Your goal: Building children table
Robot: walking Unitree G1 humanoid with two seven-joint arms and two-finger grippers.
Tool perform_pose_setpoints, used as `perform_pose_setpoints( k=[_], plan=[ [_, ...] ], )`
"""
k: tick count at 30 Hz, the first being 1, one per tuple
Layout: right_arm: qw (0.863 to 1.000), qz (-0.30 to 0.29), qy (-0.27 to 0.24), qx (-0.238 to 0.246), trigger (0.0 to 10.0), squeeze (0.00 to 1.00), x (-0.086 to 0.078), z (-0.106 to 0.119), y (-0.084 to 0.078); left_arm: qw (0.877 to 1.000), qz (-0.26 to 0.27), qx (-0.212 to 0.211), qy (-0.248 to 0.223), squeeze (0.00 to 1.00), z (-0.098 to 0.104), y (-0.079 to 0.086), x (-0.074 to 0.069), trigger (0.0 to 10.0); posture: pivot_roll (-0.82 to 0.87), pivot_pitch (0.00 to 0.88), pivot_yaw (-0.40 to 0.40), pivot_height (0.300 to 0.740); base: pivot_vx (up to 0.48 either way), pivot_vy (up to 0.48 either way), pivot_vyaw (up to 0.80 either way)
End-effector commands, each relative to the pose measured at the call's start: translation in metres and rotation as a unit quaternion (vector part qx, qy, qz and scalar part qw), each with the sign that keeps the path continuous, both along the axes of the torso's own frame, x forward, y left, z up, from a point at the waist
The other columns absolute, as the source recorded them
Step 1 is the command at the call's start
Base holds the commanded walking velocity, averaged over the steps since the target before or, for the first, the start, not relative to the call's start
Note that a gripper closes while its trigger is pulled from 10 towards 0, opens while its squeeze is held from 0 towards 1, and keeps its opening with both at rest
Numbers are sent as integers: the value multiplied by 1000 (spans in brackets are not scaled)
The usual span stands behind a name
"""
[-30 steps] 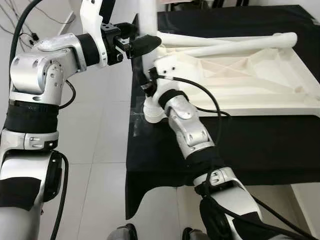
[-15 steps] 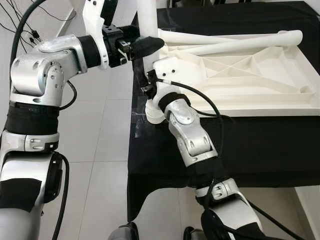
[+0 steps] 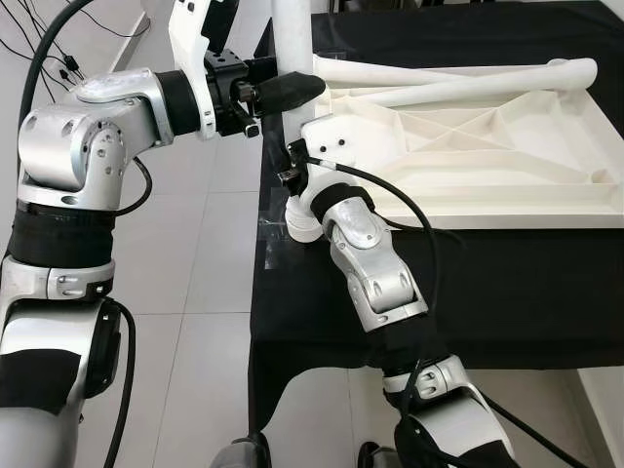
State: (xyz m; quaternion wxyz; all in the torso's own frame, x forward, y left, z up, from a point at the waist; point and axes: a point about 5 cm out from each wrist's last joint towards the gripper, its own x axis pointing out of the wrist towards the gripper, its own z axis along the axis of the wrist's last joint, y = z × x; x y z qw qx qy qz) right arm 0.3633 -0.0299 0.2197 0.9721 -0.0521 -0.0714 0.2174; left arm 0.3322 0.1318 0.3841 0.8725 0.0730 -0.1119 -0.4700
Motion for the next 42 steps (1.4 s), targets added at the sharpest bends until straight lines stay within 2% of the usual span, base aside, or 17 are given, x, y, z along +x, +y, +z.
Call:
perform_pose_setpoints(
  k=[1, 2, 3, 5, 6, 8, 9, 11, 12, 13, 15, 17, 20, 21, 27, 41, 42],
  plan=[
    [1000, 29, -6, 9, 10000, 1000, 4, 5, 0, 1000, -13, 3, 10, 0, -3, 2, -3, 0, 57, 220, 47, 740, 0, 0, 0],
    [1000, 29, -6, 9, 10000, 1000, 4, 5, 0, 1000, -13, 3, 10, 0, -3, 2, -3, 0, 57, 220, 47, 740, 0, 0, 0],
    [995, 94, -31, 11, 10000, 1000, 13, 23, -3, 1000, -15, 4, 11, 0, -4, 2, -3, 0, 59, 222, 47, 740, 0, 0, 0],
    [984, 174, -43, 1, 10000, 1000, 18, 38, -7, 1000, -17, 5, 13, 0, -5, 2, -4, 0, 59, 221, 48, 740, 0, 0, 0],
    [978, 203, -47, -15, 10000, 647, 19, 44, -10, 1000, -18, 5, 13, 0, -5, 2, -4, 0, 59, 221, 48, 740, 0, 0, 0],
    [974, 219, -50, -25, 10000, 647, 19, 47, -11, 1000, -18, 6, 13, 0, -5, 2, -5, 0, 59, 221, 48, 740, 0, 0, 0],
    [967, 246, -57, -45, 10000, 0, 19, 52, -13, 1000, -18, 6, 13, 0, -5, 2, -5, 0, 60, 223, 46, 740, 0, 0, 0],
    [961, 264, -62, -58, 10000, 0, 19, 55, -15, 1000, -19, 6, 13, 0, -5, 2, -5, 0, 60, 223, 46, 740, 0, 0, 0],
    [952, 289, -68, -72, 10000, 0, 18, 58, -15, 1000, -19, 6, 13, 0, -5, 2, -5, 0, 60, 222, 46, 740, 0, 0, 0],
    [952, 289, -68, -72, 10000, 0, 18, 58, -15, 1000, -19, 6, 13, 0, -5, 2, -5, 0, 60, 222, 46, 740, 0, 0, 0],
    [934, 339, -68, -87, 10000, 0, 17, 64, -16, 1000, -20, 7, 13, 0, -6, 1, -5, 0, 61, 224, 47, 740, 0, 0, 0],
    [923, 367, -61, -99, 10000, 0, 17, 65, -15, 1000, -22, 8, 14, 0, -7, 1, -5, 0, 58, 226, 49, 740, 0, 0, 0],
    [920, 375, -57, -101, 10000, 0, 17, 65, -14, 1000, -23, 9, 14, 0, -7, 0, -5, 0, 58, 226, 48, 740, 0, 0, 0],
    [916, 385, -53, -97, 0, 0, 18, 65, -14, 1000, -23, 9, 14, 0, -7, 0, -5, 0, 58, 230, 46, 740, 0, 0, 0],
    [904, 416, -39, -85, 0, 0, 19, 62, -9, 1000, -25, 10, 13, 0, -7, -1, -6, 0, 48, 234, 44, 740, 0, 0, 0],
    [903, 422, -28, -72, 0, 0, 20, 57, -8, 1000, -26, 10, 14, 0, -7, -1, -6, 0, 45, 228, 45, 740, 0, 0, 0],
    [909, 409, -26, -70, 0, 0, 21, 55, -8, 1000, -17, 3, 15, 357, -7, 0, -4, 549, 44, 227, 44, 740, 0, 0, 0]
  ],
)
